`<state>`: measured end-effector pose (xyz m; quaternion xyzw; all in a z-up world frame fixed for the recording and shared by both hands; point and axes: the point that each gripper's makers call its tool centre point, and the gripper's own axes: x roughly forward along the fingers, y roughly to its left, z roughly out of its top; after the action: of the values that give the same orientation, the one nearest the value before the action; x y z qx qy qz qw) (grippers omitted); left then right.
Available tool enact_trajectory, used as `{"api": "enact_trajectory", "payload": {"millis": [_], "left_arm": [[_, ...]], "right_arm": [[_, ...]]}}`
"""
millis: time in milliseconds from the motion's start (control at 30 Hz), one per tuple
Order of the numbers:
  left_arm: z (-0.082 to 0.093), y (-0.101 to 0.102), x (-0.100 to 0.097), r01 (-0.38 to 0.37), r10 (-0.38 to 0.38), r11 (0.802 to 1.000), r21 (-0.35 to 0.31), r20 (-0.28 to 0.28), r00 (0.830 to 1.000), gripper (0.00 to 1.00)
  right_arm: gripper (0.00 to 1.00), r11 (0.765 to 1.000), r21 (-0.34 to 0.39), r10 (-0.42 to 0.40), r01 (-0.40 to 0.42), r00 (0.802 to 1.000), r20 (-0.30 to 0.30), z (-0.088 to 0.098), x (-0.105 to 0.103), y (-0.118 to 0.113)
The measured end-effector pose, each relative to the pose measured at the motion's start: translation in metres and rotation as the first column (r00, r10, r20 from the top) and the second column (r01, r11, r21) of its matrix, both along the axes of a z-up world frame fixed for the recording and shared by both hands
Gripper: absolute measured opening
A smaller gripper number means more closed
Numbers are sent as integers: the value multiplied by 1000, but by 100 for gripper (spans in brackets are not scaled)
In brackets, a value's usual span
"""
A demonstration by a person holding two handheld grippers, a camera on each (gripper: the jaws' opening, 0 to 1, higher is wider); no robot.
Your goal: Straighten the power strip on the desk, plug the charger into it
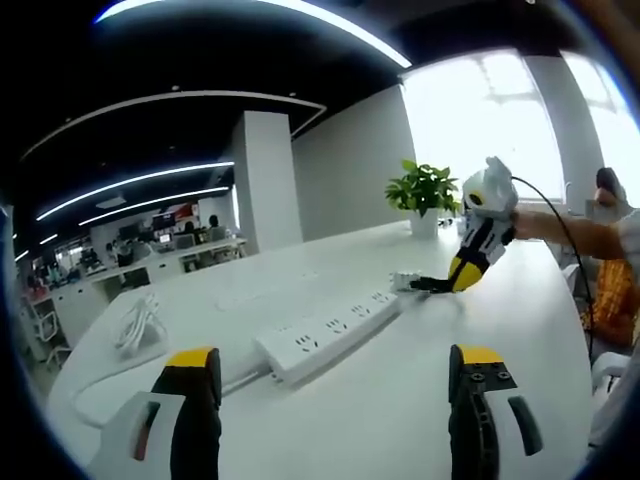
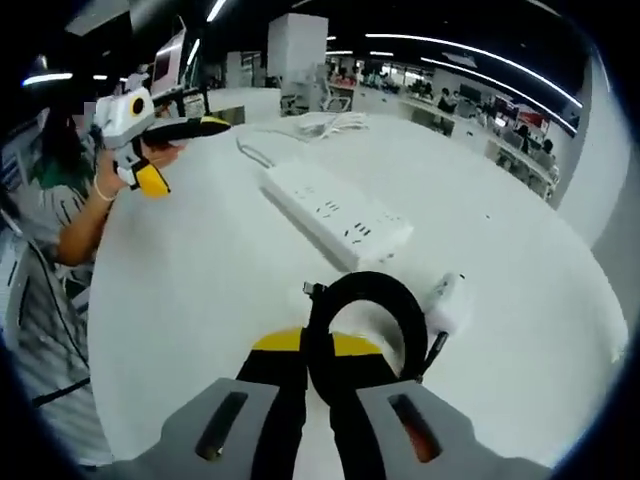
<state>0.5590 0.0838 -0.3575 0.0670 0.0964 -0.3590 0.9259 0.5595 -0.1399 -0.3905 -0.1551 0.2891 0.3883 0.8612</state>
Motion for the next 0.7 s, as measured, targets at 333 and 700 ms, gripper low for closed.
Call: {"api": "enact_trajectory", "payload": {"millis": [333,700], "left_arm": [[3,-10,-1,17,-17,1000,-7,0,1000,96],[-1,-15,-5,33,-33,999,-25,-12,999,95]], "right_arm": [[4,951,298,-116,85,989,89,37,15,0],[4,831,541,-217,130,971,101,76,17,0]]}}
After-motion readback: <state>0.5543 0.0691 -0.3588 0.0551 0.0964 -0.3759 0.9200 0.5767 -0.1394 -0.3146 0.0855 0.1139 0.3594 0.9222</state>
